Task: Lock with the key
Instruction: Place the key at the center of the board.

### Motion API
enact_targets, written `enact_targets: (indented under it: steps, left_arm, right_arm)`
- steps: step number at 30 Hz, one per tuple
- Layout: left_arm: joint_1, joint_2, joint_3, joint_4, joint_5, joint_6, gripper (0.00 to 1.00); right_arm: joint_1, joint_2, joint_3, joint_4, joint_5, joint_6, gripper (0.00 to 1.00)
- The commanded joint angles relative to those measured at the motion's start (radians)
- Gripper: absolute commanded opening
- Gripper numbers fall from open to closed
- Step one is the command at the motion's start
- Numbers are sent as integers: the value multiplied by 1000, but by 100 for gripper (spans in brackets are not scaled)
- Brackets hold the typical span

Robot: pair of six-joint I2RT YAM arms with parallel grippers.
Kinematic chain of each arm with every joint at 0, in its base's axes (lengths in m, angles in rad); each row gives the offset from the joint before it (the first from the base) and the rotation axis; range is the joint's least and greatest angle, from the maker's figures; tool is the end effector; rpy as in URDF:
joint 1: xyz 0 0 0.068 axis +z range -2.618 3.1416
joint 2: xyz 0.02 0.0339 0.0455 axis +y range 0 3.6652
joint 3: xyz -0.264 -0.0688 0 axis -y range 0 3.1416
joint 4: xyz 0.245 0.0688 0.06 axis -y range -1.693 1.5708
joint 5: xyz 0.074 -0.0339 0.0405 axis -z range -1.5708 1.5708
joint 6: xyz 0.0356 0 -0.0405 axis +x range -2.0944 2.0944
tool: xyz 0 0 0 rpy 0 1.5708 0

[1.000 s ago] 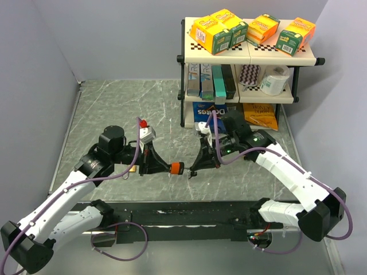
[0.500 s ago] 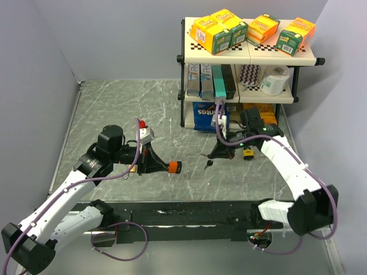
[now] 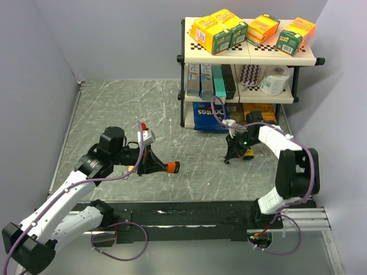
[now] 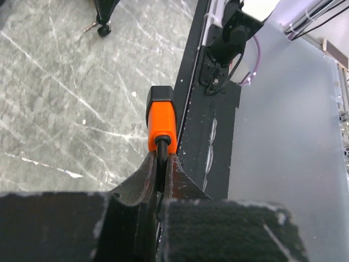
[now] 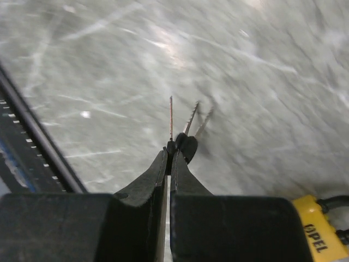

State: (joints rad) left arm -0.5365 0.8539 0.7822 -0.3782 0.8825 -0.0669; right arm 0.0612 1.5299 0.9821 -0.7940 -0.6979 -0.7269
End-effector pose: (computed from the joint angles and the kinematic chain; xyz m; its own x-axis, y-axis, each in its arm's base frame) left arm 0.1426 -0.1168 0.3128 -0.4346 0.2090 -0.8760 0.8954 0.2049 -0.3953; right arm 0.2707 0.0395 0.2023 -0.5985 -0.5468 -0.5855 -0.7898 0.5252 0.3168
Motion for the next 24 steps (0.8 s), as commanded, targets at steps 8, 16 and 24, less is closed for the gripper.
enact_targets:
  steps: [8, 16, 24]
  left_arm:
    - [3, -53, 3, -36, -46, 210, 1]
    - [-48, -104, 2, -79, -210, 595, 1]
    - [-65, -307, -114, 36, -261, 1028, 1]
  right_arm:
    - [-46, 134, 93, 113, 86, -11, 5]
    - [-50, 176, 136, 105, 127, 29, 66]
    - [-44, 44, 162, -31, -18, 12, 73]
